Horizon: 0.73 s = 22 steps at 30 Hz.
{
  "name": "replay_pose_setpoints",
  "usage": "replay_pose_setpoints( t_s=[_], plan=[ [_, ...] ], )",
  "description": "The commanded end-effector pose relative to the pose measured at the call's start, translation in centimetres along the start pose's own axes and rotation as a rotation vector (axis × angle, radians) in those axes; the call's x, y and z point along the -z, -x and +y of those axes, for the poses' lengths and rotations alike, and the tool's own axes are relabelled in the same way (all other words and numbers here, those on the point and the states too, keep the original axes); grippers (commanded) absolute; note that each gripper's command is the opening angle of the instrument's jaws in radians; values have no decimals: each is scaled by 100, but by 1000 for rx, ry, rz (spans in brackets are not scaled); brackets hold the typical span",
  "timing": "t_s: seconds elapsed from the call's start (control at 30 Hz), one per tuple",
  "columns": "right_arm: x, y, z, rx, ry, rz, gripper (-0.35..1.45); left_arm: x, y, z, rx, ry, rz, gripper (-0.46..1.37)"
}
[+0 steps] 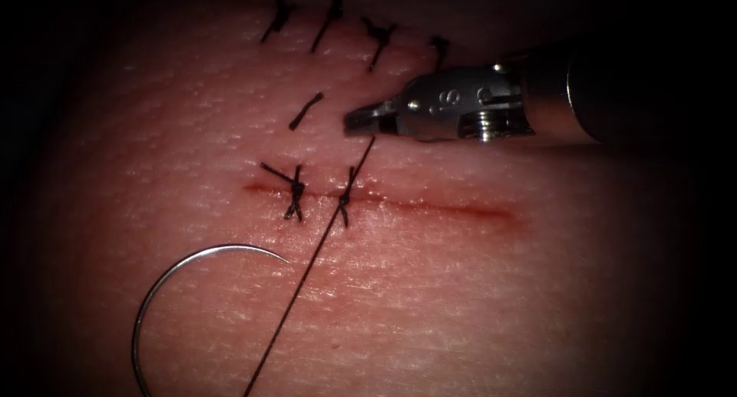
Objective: Wound Closure
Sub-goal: Tension the suture by pulling up with the right gripper and down with the left.
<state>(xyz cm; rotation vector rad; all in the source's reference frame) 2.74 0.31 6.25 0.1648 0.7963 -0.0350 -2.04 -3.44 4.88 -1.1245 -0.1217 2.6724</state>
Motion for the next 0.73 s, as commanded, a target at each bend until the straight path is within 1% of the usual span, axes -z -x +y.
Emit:
replay_pose_setpoints(
  t_s=[0.03,0.73],
  plan=[
    [1,1,1,-3,9,7,-35,-1,1,0,-2,3,0,-35],
    [3,-8,-3,-7,-7,45,-35,-6,-7,-7,-9,4,-1,-35]
  ],
)
